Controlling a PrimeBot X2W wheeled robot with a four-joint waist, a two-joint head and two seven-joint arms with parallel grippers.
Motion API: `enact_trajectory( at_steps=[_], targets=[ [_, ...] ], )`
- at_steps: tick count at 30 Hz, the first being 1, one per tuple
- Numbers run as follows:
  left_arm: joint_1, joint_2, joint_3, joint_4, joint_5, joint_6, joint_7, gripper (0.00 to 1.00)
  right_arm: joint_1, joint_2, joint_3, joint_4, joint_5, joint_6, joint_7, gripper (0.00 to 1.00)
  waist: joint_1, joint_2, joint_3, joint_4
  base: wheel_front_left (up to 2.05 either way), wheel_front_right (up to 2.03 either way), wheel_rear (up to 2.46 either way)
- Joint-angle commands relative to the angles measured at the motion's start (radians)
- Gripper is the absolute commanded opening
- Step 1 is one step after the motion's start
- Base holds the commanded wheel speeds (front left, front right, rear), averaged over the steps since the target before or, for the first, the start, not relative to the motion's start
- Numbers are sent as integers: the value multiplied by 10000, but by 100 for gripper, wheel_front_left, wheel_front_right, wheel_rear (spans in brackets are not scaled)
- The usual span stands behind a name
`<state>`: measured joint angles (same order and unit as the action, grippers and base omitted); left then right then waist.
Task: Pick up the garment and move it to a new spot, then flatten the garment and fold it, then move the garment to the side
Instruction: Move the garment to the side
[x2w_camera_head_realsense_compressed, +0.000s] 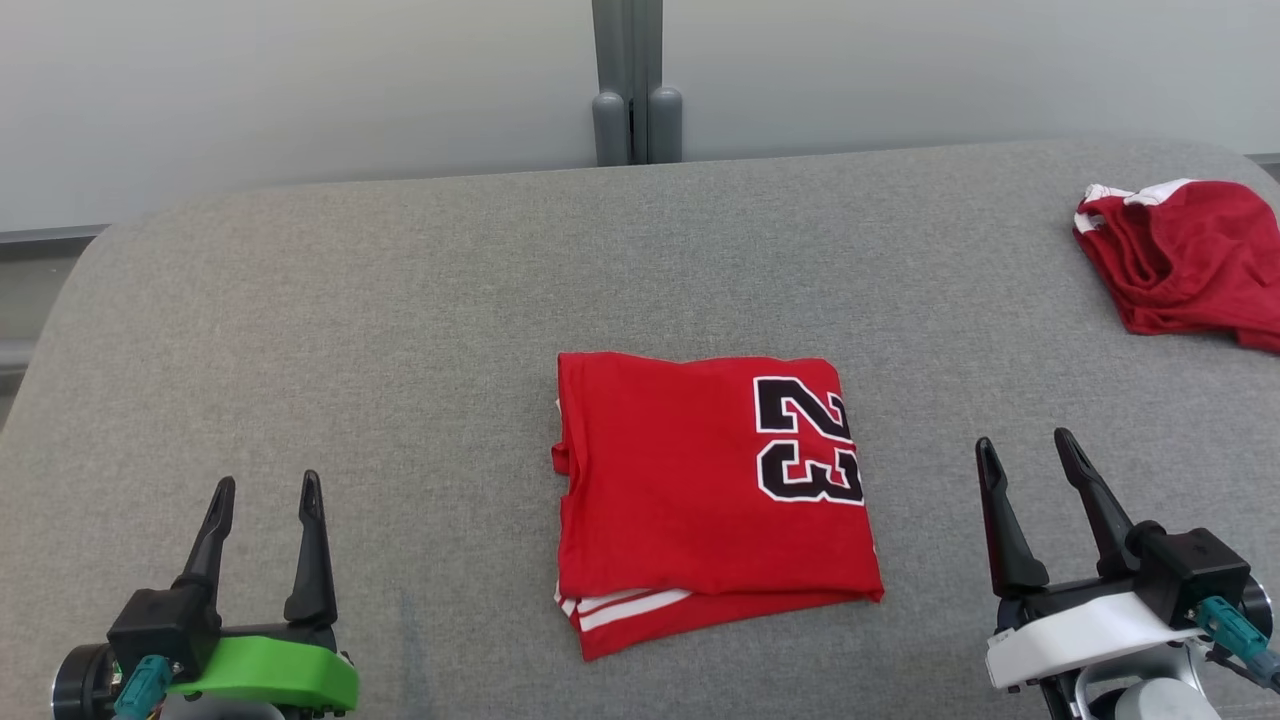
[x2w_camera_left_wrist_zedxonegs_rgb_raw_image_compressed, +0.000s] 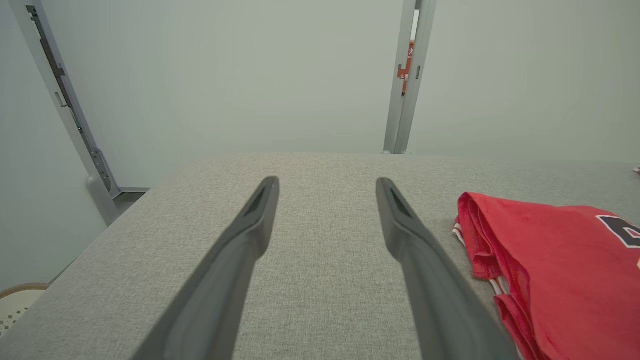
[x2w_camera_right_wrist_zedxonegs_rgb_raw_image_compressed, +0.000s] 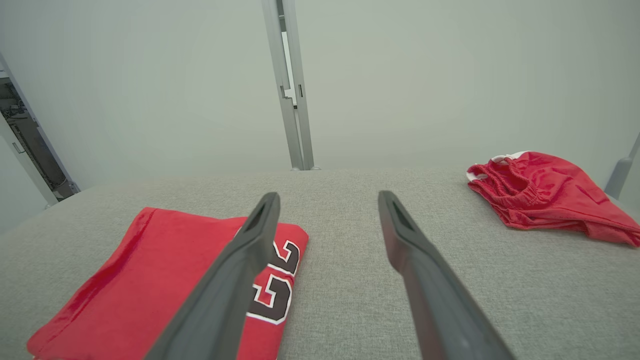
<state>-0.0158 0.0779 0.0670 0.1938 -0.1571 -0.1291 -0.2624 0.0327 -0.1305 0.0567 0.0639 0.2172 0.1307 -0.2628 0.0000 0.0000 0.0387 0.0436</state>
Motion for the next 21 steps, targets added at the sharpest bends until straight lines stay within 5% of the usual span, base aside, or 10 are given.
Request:
enact_trajectory(
  at_steps=[1, 21],
  targets=[
    [145, 94, 53, -21, 136, -28, -26, 100, 84, 19, 25, 33, -86, -1, -21, 100, 0, 0, -2, -5, 0, 0, 0],
    [-189, 85, 48, -48, 168, -26, -25, 100, -1407, 121, 911, 552, -396, -1, 241, 100, 0, 0, 298, 129, 0, 0, 0]
  ],
)
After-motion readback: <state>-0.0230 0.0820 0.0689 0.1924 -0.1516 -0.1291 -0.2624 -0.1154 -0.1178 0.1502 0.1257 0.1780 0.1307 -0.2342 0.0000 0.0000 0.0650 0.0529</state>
